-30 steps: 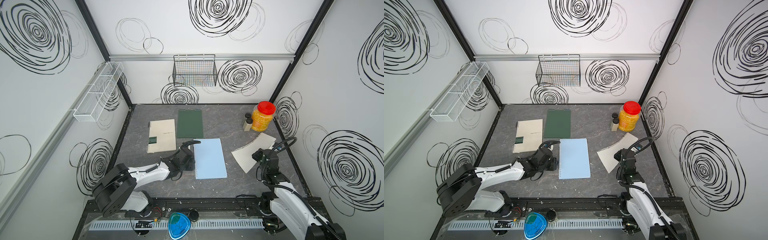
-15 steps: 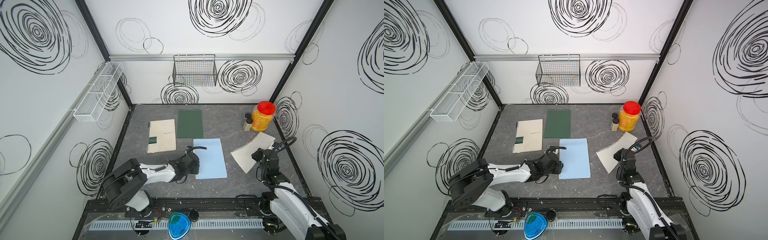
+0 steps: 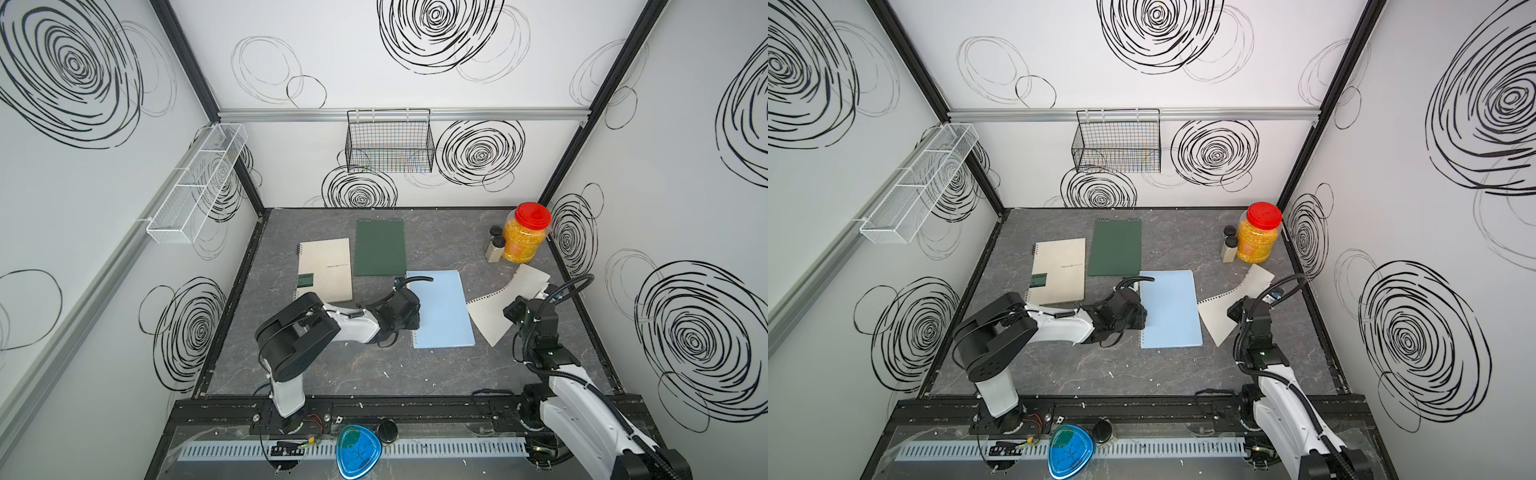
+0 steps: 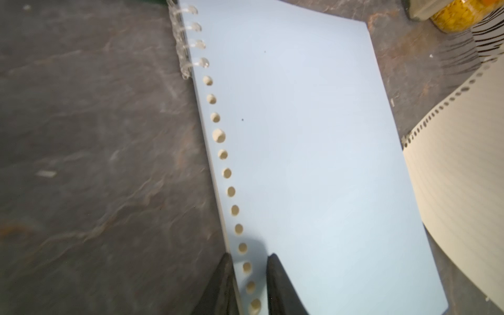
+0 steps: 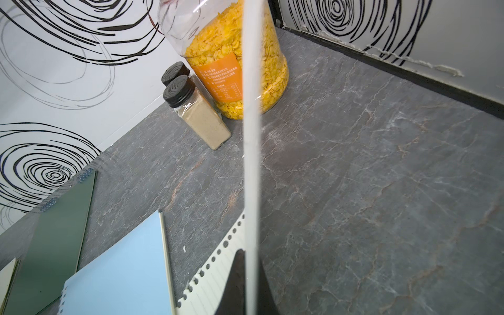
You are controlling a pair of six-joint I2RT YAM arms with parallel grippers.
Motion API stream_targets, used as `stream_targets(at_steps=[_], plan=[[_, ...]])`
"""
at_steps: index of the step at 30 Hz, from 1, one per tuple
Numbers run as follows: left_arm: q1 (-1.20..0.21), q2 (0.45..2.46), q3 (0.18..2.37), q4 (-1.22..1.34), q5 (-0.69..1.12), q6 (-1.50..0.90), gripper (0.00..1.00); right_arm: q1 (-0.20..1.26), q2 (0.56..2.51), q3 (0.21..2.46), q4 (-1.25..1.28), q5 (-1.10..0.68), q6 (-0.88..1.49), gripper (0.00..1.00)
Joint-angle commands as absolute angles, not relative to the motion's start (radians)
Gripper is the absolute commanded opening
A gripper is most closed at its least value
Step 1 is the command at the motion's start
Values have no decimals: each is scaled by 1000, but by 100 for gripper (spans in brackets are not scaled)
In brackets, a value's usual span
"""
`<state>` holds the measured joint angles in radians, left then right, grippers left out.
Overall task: Tear off pages from different notebooks
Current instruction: Move the notebook to the center of the board.
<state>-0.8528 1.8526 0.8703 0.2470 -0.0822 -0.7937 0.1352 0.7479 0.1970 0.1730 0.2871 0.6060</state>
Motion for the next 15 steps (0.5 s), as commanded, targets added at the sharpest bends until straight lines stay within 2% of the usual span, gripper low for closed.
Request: stream_targets(at_steps=[1, 6, 12, 15], plan=[[-834, 1969, 933, 142, -25, -787, 25, 133, 737, 200, 179, 343, 633, 0], [-821, 2059, 1064, 91, -17, -764, 24, 130, 721, 181, 200, 359, 632, 0], [-778, 2091, 1112, 114, 13, -768, 24, 97, 681, 168, 148, 434, 714, 0], [-793, 2031, 1085, 117, -33, -732, 34, 34, 624, 141, 125, 405, 749, 0]])
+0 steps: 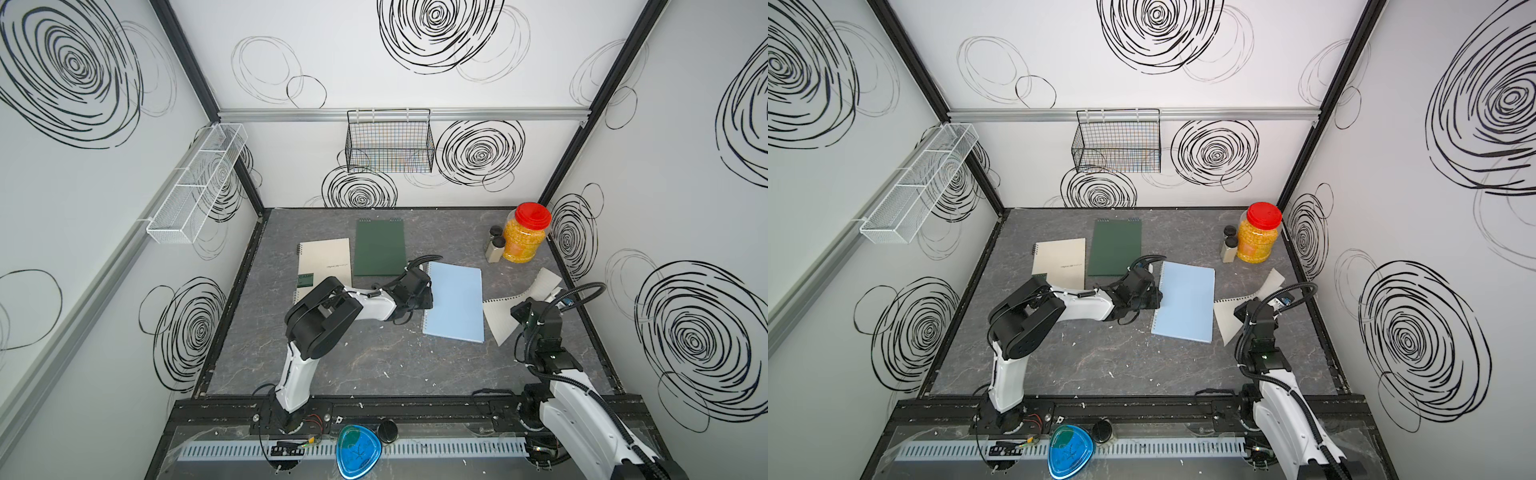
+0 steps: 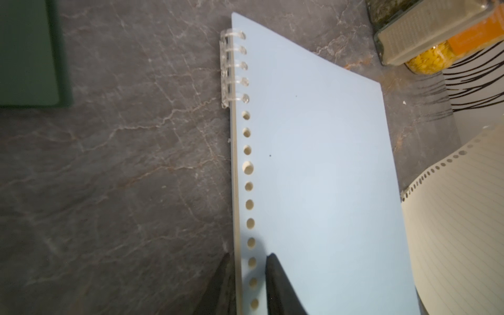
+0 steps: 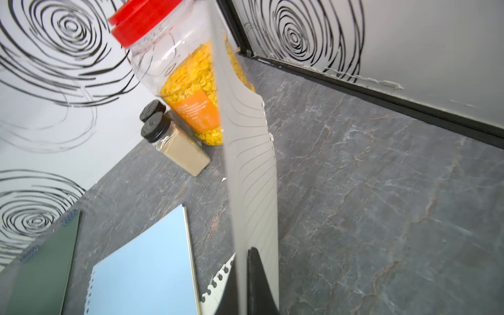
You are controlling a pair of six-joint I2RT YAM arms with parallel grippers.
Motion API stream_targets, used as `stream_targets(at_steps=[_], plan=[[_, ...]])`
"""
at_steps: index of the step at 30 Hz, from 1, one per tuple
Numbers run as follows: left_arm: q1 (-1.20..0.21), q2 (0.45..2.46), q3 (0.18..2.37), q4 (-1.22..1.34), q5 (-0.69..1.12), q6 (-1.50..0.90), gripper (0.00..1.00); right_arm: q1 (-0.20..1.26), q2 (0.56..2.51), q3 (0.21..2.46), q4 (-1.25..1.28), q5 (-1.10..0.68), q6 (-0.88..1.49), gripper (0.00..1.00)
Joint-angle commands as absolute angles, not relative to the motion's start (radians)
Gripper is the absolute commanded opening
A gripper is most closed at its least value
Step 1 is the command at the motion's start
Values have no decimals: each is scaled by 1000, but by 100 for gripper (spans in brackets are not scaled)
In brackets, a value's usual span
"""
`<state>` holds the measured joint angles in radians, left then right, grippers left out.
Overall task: Tear off pages from different notebooks
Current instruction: Move the notebook to the center of the board.
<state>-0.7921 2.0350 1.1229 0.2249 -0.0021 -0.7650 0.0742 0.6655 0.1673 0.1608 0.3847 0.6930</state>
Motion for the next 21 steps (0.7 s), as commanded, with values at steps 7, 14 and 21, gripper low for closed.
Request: stream_targets(at_steps=[7, 14, 21], plan=[[-956, 1763, 970, 48, -328, -590, 53, -55, 553, 93, 147, 311, 762, 0], [-1158, 1626, 945, -24, -465, -400, 55, -55, 583, 111, 144, 287, 756, 0], [-1334, 1735, 1089, -192, -625, -244, 56, -55, 584, 113, 141, 278, 755, 0]])
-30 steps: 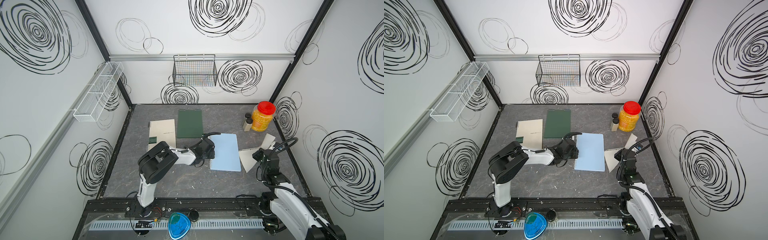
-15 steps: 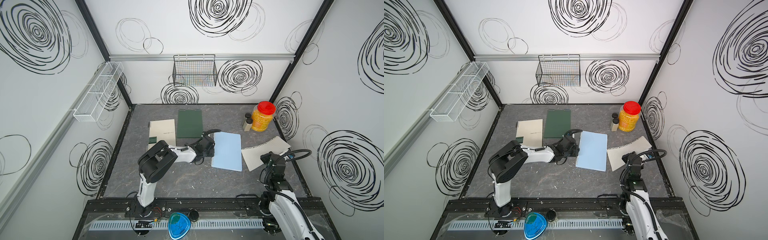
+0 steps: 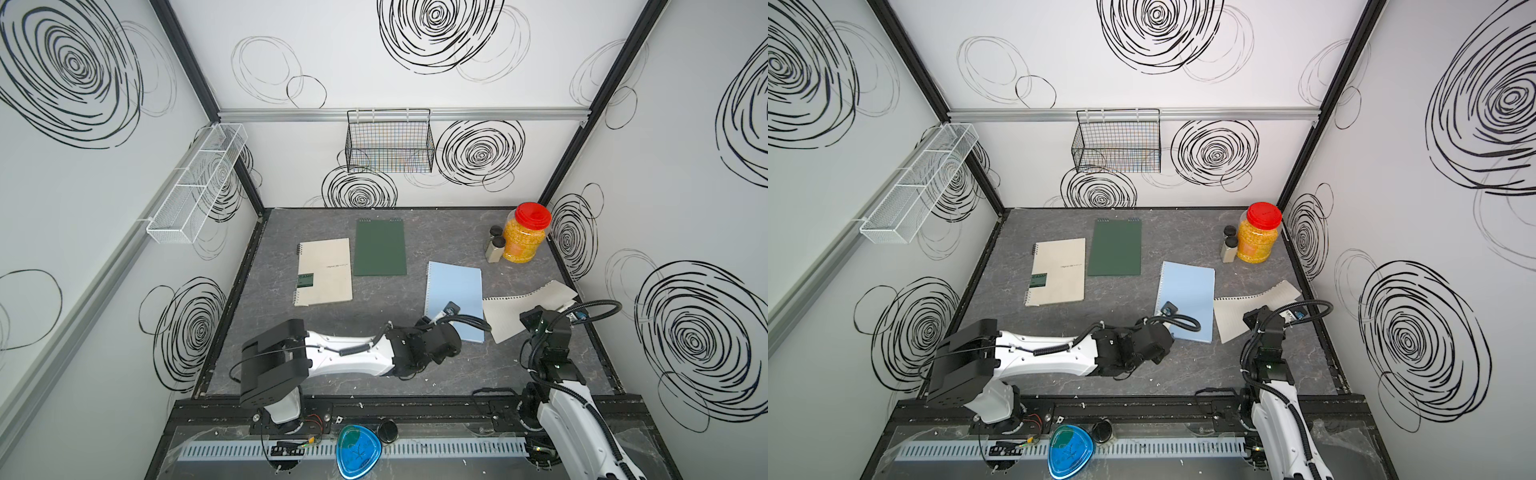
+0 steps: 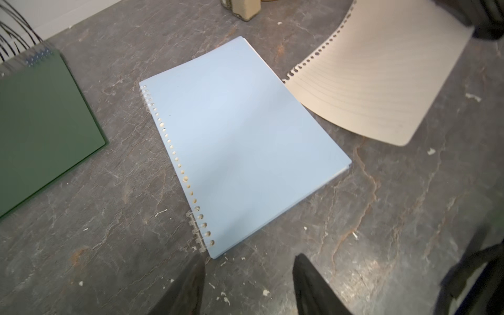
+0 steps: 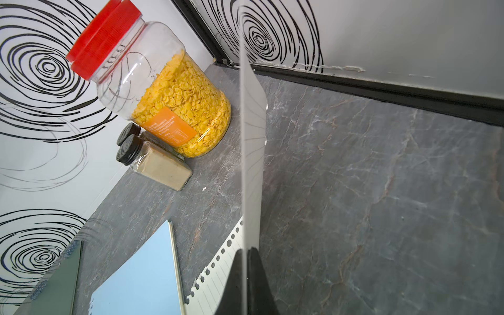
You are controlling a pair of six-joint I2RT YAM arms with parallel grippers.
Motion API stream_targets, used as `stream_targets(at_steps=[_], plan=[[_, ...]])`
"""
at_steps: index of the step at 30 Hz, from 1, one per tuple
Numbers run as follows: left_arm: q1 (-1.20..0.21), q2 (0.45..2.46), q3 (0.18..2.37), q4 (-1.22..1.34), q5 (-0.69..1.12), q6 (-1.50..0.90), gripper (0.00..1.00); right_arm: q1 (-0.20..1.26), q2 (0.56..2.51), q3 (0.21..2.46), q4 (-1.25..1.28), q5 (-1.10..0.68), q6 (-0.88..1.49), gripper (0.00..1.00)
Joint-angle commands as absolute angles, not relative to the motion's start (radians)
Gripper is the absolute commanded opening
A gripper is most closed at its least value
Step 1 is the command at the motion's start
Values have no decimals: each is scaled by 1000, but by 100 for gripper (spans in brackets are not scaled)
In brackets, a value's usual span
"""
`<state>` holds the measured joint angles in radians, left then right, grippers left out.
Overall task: Tear off pages from different notebooks
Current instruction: Move the notebook to the center of the board.
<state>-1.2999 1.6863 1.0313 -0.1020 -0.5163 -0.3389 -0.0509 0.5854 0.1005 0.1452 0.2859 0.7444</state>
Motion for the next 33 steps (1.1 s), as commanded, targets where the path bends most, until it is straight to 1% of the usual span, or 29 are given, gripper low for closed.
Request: stream_targets(at_steps=[1, 4, 7, 14, 19, 21, 23, 26, 29, 33], plan=[[-1338, 1762, 1110, -209, -620, -235, 56, -56, 583, 113, 141, 279, 755, 0], [-1341, 1842, 1165, -252, -586, -215, 56, -56, 580, 111, 141, 279, 754, 0], [-1339, 1905, 1210, -281, -569, -203, 60, -56, 578, 112, 141, 276, 752, 0], [-1319, 2028, 1310, -368, -601, -205, 67, -55, 579, 112, 141, 272, 752, 0], [-1285, 2079, 1344, -392, -617, -209, 67, -55, 577, 112, 141, 269, 750, 0], [-1267, 2094, 1358, -394, -621, -214, 66, -55, 577, 112, 141, 268, 750, 0], [-1244, 2114, 1377, -394, -614, -219, 61, -55, 575, 110, 143, 265, 749, 0], [-1211, 2150, 1410, -383, -571, -214, 57, -55, 571, 109, 141, 262, 748, 0], [-1171, 2188, 1446, -359, -511, -216, 55, -55, 566, 109, 141, 264, 748, 0], [-1113, 2239, 1506, -332, -429, -237, 54, -55, 567, 108, 142, 265, 748, 0]])
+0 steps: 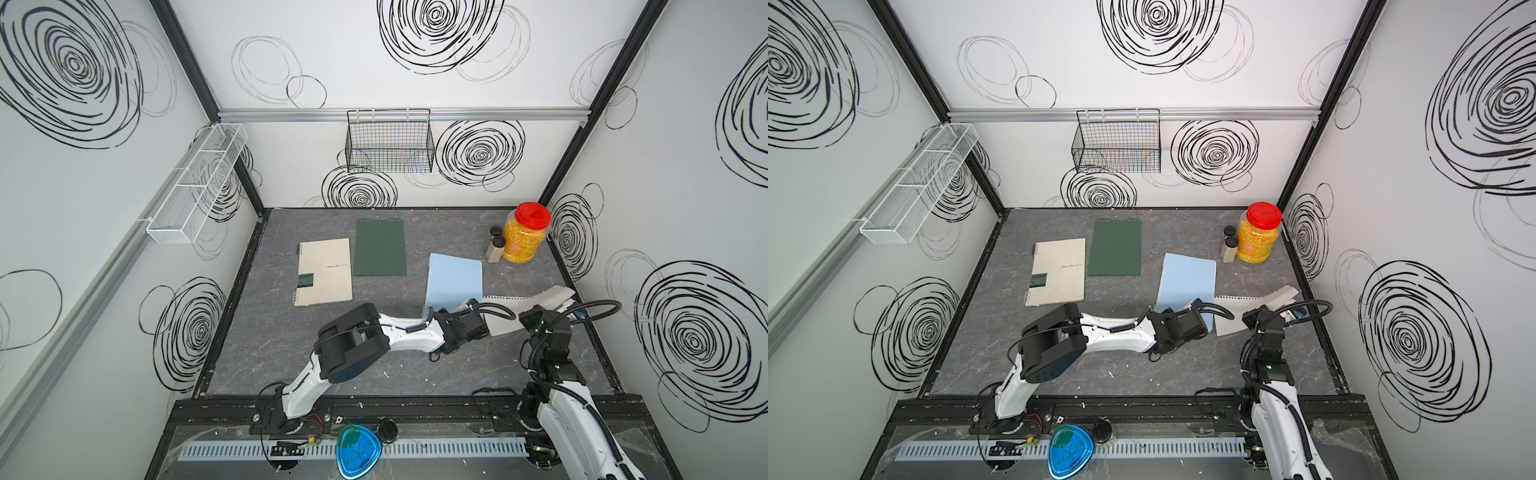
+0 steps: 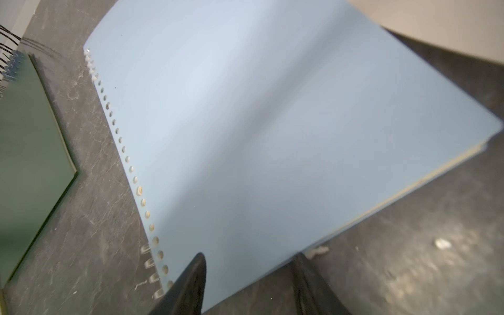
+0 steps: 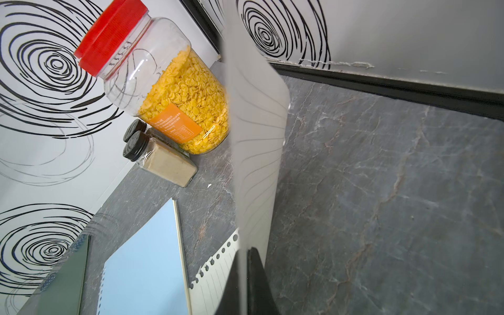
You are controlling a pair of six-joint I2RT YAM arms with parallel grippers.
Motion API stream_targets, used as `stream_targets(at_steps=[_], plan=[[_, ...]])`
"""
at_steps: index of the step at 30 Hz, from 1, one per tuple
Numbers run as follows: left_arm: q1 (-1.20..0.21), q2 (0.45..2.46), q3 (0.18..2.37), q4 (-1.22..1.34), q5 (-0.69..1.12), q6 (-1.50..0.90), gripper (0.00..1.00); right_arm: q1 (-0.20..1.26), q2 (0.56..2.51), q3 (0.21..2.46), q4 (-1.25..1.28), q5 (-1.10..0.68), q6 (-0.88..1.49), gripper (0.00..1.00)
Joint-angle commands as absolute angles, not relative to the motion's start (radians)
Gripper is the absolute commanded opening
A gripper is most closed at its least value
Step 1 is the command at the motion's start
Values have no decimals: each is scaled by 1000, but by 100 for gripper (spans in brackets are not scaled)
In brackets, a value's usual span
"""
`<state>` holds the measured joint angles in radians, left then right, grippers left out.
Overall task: Tear off pages from different notebooks
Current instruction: Move the notebook to the center of the board.
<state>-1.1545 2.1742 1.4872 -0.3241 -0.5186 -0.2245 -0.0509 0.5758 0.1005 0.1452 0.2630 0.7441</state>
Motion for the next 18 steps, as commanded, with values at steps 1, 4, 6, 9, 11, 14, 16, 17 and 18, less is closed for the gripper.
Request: stream_targets(at_steps=[1, 4, 6, 9, 11, 14, 16, 17, 18], plan=[[-1099, 2251, 1529, -333, -415, -246, 54, -55, 567, 108, 142, 265, 748, 0], [-1069, 2289, 1591, -336, -396, -258, 54, -55, 567, 108, 143, 265, 748, 0], [-1051, 2310, 1621, -325, -377, -256, 55, -55, 565, 107, 143, 267, 747, 0], [-1013, 2358, 1692, -338, -367, -269, 55, -55, 565, 106, 143, 266, 747, 0], [-990, 2394, 1749, -356, -352, -275, 55, -55, 565, 107, 142, 265, 748, 0], [-970, 2453, 1833, -373, -331, -270, 55, -55, 561, 105, 142, 268, 747, 0], [-962, 2489, 1888, -387, -314, -274, 54, -56, 558, 102, 143, 274, 750, 0], [-959, 2498, 1905, -390, -308, -276, 55, -57, 553, 100, 143, 279, 754, 0], [-955, 2509, 1921, -391, -301, -279, 55, -57, 547, 96, 141, 286, 755, 0]])
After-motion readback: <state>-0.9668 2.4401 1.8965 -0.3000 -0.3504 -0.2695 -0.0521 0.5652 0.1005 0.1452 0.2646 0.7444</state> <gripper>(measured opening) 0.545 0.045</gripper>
